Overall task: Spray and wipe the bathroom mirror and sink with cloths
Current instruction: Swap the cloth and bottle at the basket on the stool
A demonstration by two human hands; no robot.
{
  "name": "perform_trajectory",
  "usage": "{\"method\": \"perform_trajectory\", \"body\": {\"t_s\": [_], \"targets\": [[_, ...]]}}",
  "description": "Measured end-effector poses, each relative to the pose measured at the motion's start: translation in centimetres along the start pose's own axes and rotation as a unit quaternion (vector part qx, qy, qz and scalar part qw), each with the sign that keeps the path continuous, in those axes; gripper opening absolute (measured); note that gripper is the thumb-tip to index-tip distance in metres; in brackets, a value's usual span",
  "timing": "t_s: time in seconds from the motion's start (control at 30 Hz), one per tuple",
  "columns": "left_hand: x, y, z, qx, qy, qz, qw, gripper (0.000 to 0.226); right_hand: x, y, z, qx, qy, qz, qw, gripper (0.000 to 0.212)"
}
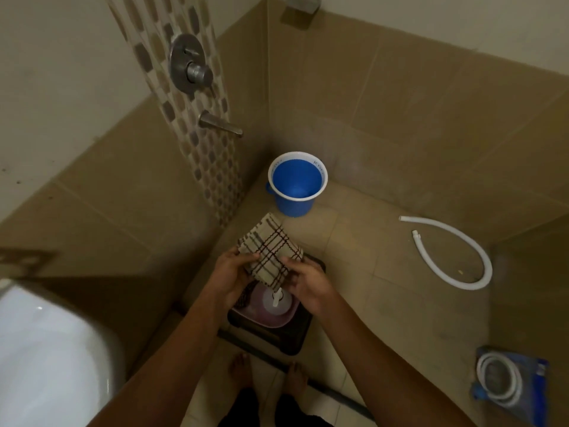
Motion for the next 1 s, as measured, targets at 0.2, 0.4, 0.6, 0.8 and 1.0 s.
{"method": "perform_trajectory", "body": {"t_s": [0.2,0.4,0.6,0.8,1.0], "targets": [[-1.1,-1.3,4.3,0.04,-0.096,0.099,0.99,0.057,-0.2,-3.5,-0.4,-0.018,0.162,0.049,0.985,0.04],[0.1,-3.3,7.1,0.004,-0.211,0.131,0.969,0.039,-2.1,-6.8,-0.3,-0.024,0.352,0.045,0.935,0.042],[2.3,-4.1,9.9,-0.001,-0.18,0.143,0.973,0.047,-4.0,-8.7,0.7,0.003,0.333,-0.032,0.942,0.055],[3.1,-6.4,13.1,0.039,-0.094,0.213,0.972,0.038,-5.2,-10.3,0.3,-0.008,0.377,0.009,0.926,0.033],[4.0,-9.5,12.8,0.205,-0.313,0.288,0.882,0.074,-6.2,-12.5,-0.1,0.048,0.477,0.037,0.877,0.046]]}}
Point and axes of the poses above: each hand's wrist, its own y-axis away from the middle knuckle, its own z-axis out of the back of the hand, x = y × z, the point moved 2 cm from there along -y, towards the middle knuckle, and after that the axes turned 1 degree about -y, right-handed, at the moved point
